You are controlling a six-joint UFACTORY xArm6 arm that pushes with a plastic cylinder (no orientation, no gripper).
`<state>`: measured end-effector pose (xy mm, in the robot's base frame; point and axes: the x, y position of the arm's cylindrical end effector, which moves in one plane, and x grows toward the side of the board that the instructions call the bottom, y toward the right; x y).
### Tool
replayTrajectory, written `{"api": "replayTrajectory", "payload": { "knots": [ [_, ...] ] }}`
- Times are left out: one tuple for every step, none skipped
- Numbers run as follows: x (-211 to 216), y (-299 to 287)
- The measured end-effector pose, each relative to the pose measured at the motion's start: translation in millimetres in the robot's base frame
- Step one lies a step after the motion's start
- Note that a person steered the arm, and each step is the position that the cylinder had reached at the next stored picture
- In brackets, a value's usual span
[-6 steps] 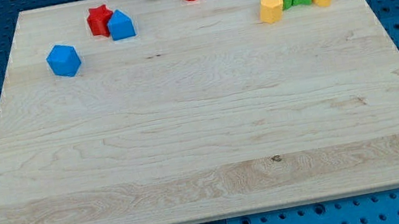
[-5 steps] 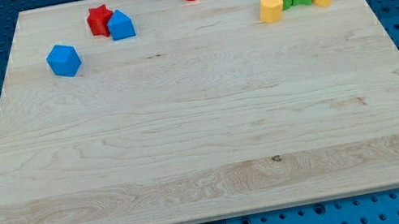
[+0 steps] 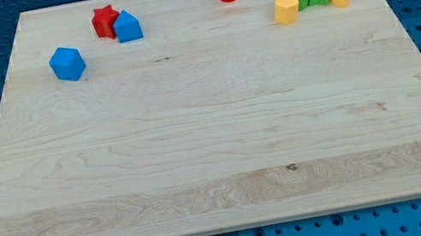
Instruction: Push the red circle right and then left
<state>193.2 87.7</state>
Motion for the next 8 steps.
{"api": "replayTrajectory", "payload": {
  "knots": [
    [7.0, 43.9],
    [47.0, 28.4],
    [40.2, 21.8],
    [20.4, 45.7],
    [15.8, 23.6],
    [19.0, -14.1],
    [20.7, -18.2],
    [20.7, -21.4]
  ]
}}
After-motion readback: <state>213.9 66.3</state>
